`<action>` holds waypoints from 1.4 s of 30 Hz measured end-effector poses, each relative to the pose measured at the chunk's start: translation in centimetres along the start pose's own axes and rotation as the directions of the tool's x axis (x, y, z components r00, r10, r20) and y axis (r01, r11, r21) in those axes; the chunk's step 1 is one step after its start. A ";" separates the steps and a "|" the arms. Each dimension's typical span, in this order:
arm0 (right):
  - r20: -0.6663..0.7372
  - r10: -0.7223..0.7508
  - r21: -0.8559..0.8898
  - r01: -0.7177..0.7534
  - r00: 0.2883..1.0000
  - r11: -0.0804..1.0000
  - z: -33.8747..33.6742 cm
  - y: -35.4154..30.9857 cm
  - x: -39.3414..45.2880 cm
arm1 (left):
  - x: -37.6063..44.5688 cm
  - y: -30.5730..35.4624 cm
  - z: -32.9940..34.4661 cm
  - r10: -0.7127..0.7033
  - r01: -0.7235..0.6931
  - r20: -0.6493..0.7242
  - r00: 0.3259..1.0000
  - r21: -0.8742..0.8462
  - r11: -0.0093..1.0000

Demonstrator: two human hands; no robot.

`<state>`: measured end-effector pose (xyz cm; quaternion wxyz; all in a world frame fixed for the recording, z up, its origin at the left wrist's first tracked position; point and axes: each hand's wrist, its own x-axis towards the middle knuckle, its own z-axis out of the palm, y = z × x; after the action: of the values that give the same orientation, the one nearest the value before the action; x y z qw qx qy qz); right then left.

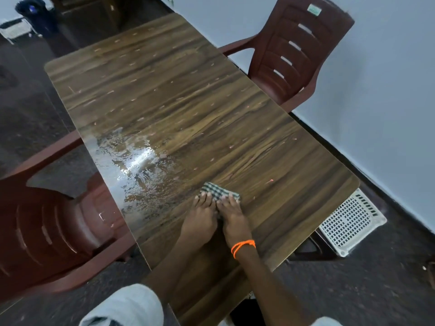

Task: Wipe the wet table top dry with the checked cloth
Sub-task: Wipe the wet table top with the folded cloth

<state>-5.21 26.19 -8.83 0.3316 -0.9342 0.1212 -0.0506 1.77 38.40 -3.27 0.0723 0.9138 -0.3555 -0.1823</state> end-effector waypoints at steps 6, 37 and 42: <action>-0.048 0.002 0.002 -0.002 0.999 1.000 -1.5 1.7 -6.0 | -2.9 2.0 2.6 0.163 -0.168 -0.050 0.985 -0.128 0.977; -0.152 0.150 0.037 -0.146 0.977 0.989 -10.5 12.0 1.2 | 9.3 13.1 0.9 0.063 -0.058 0.070 0.996 -0.076 0.995; -0.125 0.145 0.082 -0.136 0.982 0.987 -10.1 12.4 5.6 | 13.5 13.1 -1.5 -0.028 0.029 0.093 0.995 -0.010 1.000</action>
<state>-3.93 9.28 -8.72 0.3597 -0.9053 0.2064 -0.0923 3.34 19.61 -2.24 0.0584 0.9089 -0.3444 -0.2278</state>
